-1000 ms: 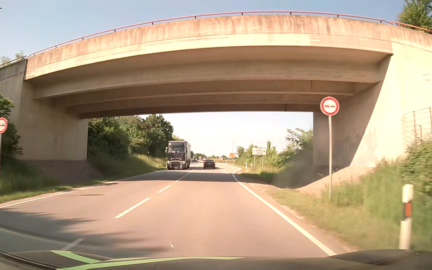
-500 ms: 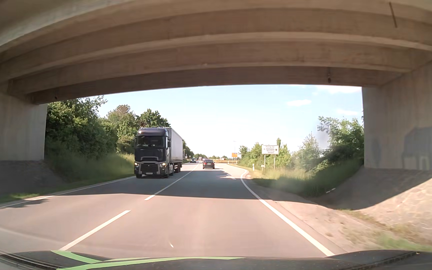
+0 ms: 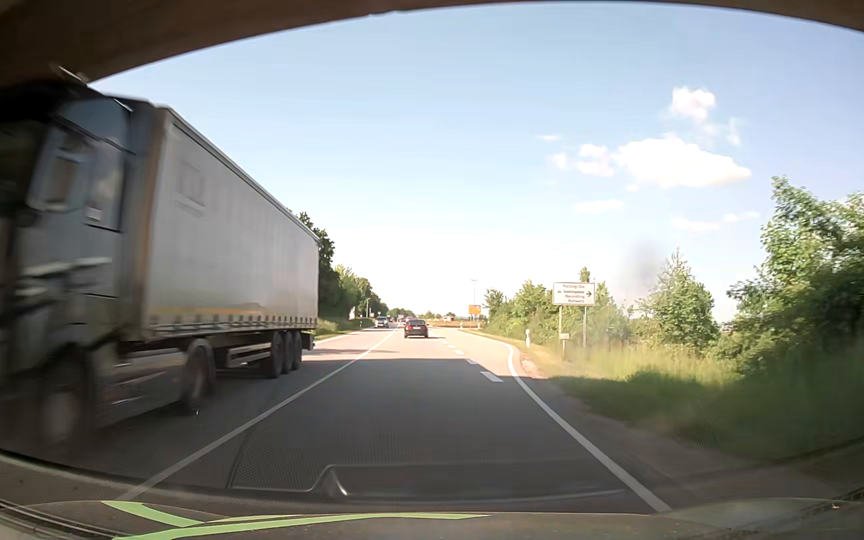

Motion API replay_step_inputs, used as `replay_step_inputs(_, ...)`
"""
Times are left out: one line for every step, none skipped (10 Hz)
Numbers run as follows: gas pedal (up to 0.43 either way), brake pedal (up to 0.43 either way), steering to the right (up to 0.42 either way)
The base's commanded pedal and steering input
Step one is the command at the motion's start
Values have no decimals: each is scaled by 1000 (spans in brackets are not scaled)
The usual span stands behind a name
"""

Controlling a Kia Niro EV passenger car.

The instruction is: Follow the waypoints while adhering to traffic rules and regulations

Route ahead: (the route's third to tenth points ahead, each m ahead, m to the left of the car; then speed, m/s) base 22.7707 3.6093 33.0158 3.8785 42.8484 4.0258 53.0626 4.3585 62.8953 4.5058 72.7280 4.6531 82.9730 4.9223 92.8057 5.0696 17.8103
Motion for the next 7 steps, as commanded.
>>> replay_step_inputs(118, 0, -1)
replay_step_inputs(118, 0, -1)
replay_step_inputs(118, 0, -1)
replay_step_inputs(118, 0, -2)
replay_step_inputs(118, 0, -2)
replay_step_inputs(118, 0, -2)
replay_step_inputs(118, 0, -2)
